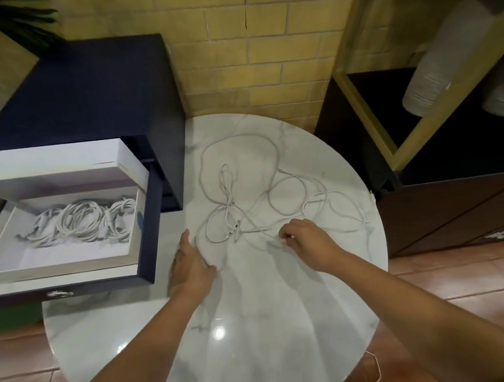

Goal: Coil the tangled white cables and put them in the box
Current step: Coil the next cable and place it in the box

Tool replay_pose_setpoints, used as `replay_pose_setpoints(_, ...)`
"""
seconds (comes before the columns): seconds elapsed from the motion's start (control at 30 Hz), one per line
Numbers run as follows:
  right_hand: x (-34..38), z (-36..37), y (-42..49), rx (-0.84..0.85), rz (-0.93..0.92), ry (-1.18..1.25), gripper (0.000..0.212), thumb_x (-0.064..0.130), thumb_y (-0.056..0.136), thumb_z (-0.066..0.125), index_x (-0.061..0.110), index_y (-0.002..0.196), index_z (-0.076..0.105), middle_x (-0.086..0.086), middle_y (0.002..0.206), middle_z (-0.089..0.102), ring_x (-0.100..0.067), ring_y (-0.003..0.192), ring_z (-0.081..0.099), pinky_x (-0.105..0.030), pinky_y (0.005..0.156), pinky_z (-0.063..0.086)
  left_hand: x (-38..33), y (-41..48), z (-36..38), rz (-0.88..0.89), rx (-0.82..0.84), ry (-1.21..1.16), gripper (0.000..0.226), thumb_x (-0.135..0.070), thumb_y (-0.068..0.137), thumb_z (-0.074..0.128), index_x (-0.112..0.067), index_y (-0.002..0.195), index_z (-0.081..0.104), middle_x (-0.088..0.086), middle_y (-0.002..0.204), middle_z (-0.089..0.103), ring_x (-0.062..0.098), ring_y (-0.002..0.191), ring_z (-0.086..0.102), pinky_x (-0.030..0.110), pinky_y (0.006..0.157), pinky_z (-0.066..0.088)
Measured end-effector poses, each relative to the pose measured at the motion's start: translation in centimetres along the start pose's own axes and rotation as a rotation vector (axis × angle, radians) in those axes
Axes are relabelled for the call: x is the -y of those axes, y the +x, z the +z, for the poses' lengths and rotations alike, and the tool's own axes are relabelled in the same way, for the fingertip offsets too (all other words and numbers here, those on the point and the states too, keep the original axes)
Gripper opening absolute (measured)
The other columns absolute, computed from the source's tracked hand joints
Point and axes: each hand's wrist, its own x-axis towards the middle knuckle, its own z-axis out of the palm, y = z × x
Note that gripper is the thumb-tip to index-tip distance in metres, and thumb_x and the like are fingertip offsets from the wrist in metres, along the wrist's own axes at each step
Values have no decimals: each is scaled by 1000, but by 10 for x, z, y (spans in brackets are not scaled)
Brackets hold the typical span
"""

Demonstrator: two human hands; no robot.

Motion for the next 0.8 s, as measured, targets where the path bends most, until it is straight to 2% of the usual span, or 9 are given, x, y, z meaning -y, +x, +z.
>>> replay_pose_setpoints(0.07, 2, -10, -3, -58, 3, 63, 12, 14, 97, 51, 13, 94, 62, 5, 87, 54, -17, 86, 51, -28, 74, 41, -3, 2, 1, -67, 24, -88, 105, -7, 78, 74, -31, 151, 3, 5, 128, 52, 28, 113, 54, 44, 98, 46)
replay_pose_setpoints(0.13, 4, -21, -5, -112, -6, 110, 13, 13, 97, 50, 11, 95, 62, 3, 89, 57, -15, 84, 52, -28, 74, 44, -7, 1, 2, -142, 59, -170, 89, -1, 80, 69, -28, 149, 20, 5, 117, 54, 26, 101, 57, 38, 89, 49)
replay_pose_setpoints(0.2, 5, -30, -6, -164, -5, 150, 13, 12, 98, 49, 9, 96, 62, 4, 89, 56, -11, 81, 51, -22, 73, 42, -8, -2, 2, -161, 77, -161, 56, 0, 81, 63, -26, 129, 50, 7, 110, 58, 25, 92, 60, 35, 86, 52)
replay_pose_setpoints(0.27, 7, -40, -5, -228, -5, 189, 12, 9, 97, 50, 9, 96, 62, 5, 88, 56, -6, 81, 50, -17, 73, 39, -10, -7, 1, -134, 72, -208, 32, -2, 82, 57, -25, 103, 64, 6, 101, 65, 22, 83, 64, 38, 82, 56)
replay_pose_setpoints(0.33, 10, -50, -3, -303, -39, 213, 11, 5, 96, 51, 9, 95, 62, 4, 91, 58, -8, 84, 52, -13, 74, 40, -14, -13, -4, -93, 59, -273, 27, -9, 86, 51, -31, 91, 66, 1, 90, 69, 19, 77, 66, 37, 74, 57)
replay_pose_setpoints(0.47, 21, -78, 5, -430, -128, 165, 10, 2, 94, 53, 8, 95, 60, 0, 96, 59, -11, 88, 53, -7, 76, 37, -28, -20, -18, 49, 34, -313, 27, -16, 95, 46, -35, 88, 64, -5, 96, 67, 18, 87, 64, 40, 81, 56)
replay_pose_setpoints(0.6, 42, -115, 16, -543, -139, 216, 13, 6, 97, 49, 6, 99, 61, -3, 99, 60, -11, 89, 54, -11, 77, 39, -63, -36, -40, 270, -30, -487, 25, -1, 99, 40, -14, 97, 61, 2, 94, 66, 9, 86, 60, 6, 73, 45)
replay_pose_setpoints(0.73, 68, -150, 22, -655, -125, 404, 15, 12, 100, 47, 9, 97, 61, 1, 93, 63, -2, 87, 56, -10, 77, 43, -93, -48, -62, 433, -36, -519, 31, -11, 103, 34, -33, 106, 56, -1, 83, 56, 11, 83, 55, 22, 83, 43)
replay_pose_setpoints(0.8, 78, -162, 23, -670, -115, 517, 16, 14, 100, 44, 10, 97, 59, 3, 87, 63, -7, 84, 59, -18, 79, 48, -104, -55, -74, 475, -66, -499, 31, -15, 103, 34, -35, 113, 57, -1, 82, 52, 10, 81, 52, 26, 81, 40)
